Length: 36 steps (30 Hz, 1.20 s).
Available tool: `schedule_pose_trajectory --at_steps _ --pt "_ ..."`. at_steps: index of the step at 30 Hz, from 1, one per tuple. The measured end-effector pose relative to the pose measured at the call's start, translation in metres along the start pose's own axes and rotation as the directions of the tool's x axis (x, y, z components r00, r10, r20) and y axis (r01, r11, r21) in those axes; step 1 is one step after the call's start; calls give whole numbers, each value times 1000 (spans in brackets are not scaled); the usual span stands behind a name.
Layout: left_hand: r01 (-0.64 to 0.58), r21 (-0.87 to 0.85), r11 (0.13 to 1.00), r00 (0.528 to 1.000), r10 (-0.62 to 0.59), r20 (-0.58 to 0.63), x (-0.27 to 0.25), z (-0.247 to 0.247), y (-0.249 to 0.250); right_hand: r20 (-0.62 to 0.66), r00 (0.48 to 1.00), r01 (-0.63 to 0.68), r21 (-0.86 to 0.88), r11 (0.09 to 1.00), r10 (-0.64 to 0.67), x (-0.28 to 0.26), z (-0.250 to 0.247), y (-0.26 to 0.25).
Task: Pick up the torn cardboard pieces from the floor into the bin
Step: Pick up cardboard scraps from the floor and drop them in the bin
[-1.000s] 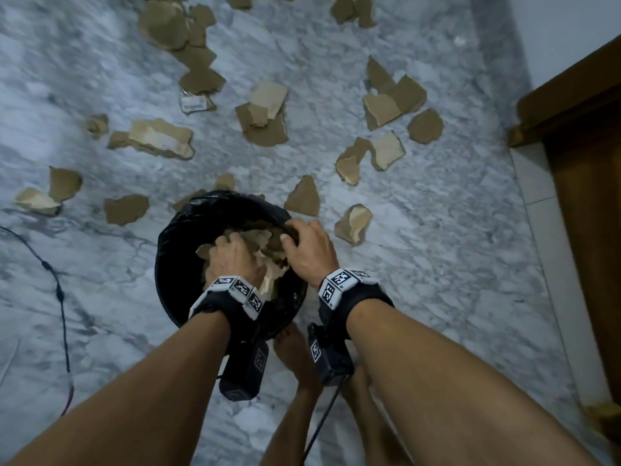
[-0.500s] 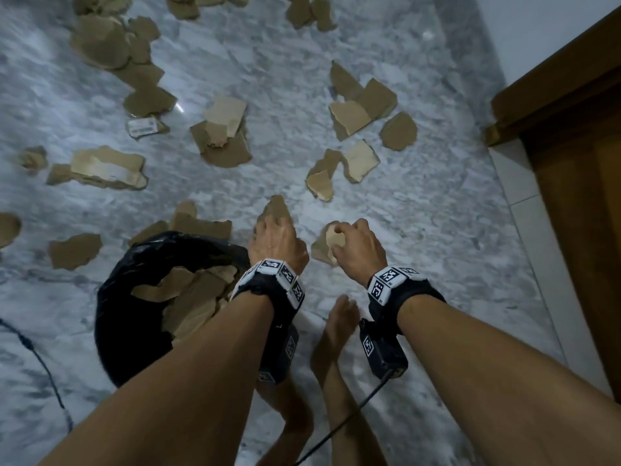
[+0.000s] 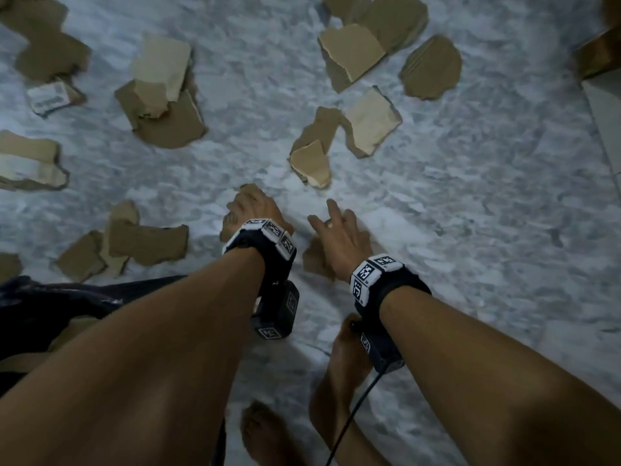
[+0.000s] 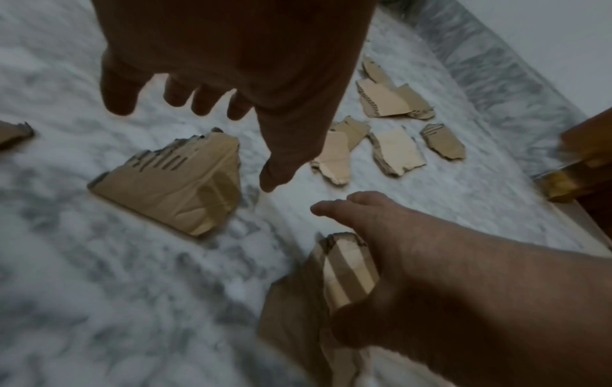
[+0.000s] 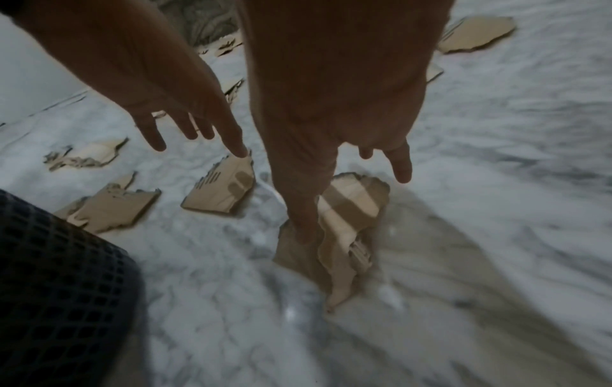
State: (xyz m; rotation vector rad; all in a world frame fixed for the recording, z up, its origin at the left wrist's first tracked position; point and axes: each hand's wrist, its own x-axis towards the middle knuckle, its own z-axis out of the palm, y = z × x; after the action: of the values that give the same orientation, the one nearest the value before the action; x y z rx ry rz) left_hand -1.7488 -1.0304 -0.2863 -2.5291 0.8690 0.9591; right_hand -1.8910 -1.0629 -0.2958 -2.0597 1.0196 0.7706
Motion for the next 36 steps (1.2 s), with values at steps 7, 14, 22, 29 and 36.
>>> schedule_pose_trajectory --at_steps 7,14,22,29,36 --pt "148 -26 989 989 -148 2 44 25 2 -106 991 59 -196 979 -80 17 11 3" --pt "91 -63 994 991 -84 107 44 39 1 -46 999 -30 -216 976 21 16 20 9" --pt "-39 -127 991 975 65 210 -18 23 10 1 998 -62 -227 972 64 -26 -3 8" --pt "-168 -190 967 980 184 69 -107 -57 -2 -202 978 -83 -161 983 50 -114 -66 -34" --pt "-231 -143 962 972 236 21 -214 -154 -75 -362 931 -69 -61 996 42 -225 -117 -119"
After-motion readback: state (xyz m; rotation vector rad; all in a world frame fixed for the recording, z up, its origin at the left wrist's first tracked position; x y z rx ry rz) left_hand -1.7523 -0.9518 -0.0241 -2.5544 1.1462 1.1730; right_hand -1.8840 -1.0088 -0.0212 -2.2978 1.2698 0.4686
